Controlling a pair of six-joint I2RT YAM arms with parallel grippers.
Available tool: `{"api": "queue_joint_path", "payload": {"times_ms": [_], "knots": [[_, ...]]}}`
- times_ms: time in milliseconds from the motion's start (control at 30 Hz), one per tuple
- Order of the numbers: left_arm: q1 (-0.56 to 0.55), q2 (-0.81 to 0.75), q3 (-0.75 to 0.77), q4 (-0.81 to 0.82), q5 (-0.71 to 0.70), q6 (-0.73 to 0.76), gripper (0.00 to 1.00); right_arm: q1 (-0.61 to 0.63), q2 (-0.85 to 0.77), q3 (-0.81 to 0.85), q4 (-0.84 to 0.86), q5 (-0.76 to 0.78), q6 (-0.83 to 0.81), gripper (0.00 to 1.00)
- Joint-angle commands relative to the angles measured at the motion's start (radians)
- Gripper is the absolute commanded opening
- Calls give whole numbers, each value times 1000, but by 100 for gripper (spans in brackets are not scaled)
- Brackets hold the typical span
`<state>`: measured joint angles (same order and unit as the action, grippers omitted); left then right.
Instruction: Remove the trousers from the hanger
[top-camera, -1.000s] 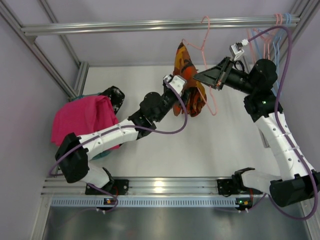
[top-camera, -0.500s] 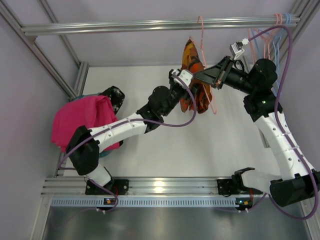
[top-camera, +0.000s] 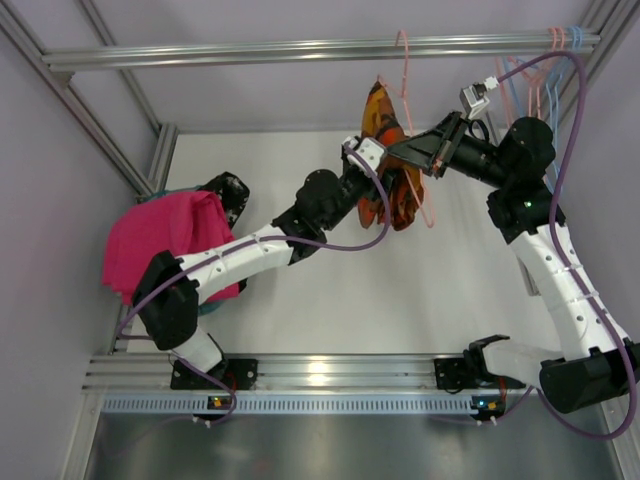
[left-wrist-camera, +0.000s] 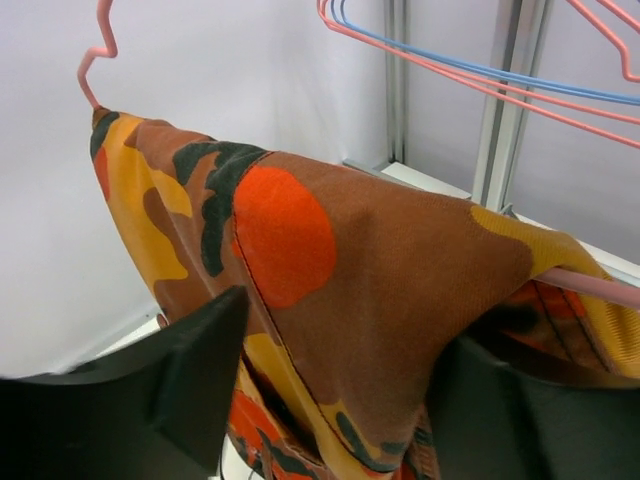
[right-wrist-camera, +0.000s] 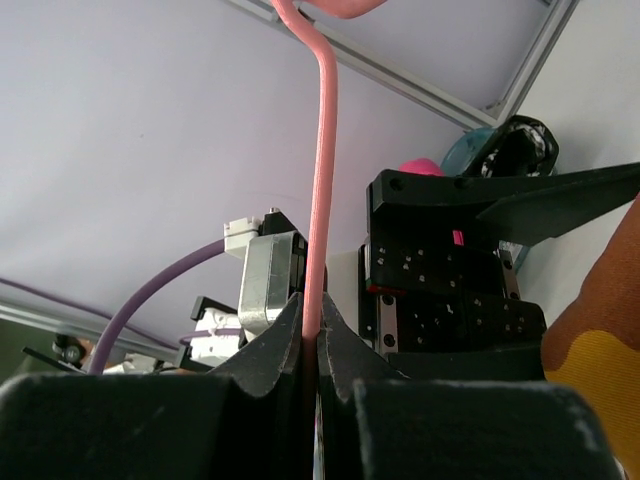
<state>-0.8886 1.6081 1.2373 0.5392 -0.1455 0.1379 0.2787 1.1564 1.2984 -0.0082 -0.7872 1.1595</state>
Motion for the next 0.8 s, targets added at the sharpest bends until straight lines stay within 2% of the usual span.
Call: {"api": "queue_joint_path", "payload": {"times_ms": [0,67,100,200,433,767], "knots": [[22,6,28,-65,-20,-30,66,27,-55,125,271,-63,-34,0],[39,-2,24,-73,-16,-38,55,27,-58,125,258,-66,-41,0],[43,-7,22,-77,-11,-35,30,28,-58,125,257,-67,-44,0],[56,-31,24,-91,-20,-32,2,27,-61,119,243,-67,-57,0],[71,-169,4,-123,35,-12,0,-6,-69,55,211,-52,-104,0],[70,-333,-1,-217,93,11,0,-65,-80,15,77,78,-262,0]]}}
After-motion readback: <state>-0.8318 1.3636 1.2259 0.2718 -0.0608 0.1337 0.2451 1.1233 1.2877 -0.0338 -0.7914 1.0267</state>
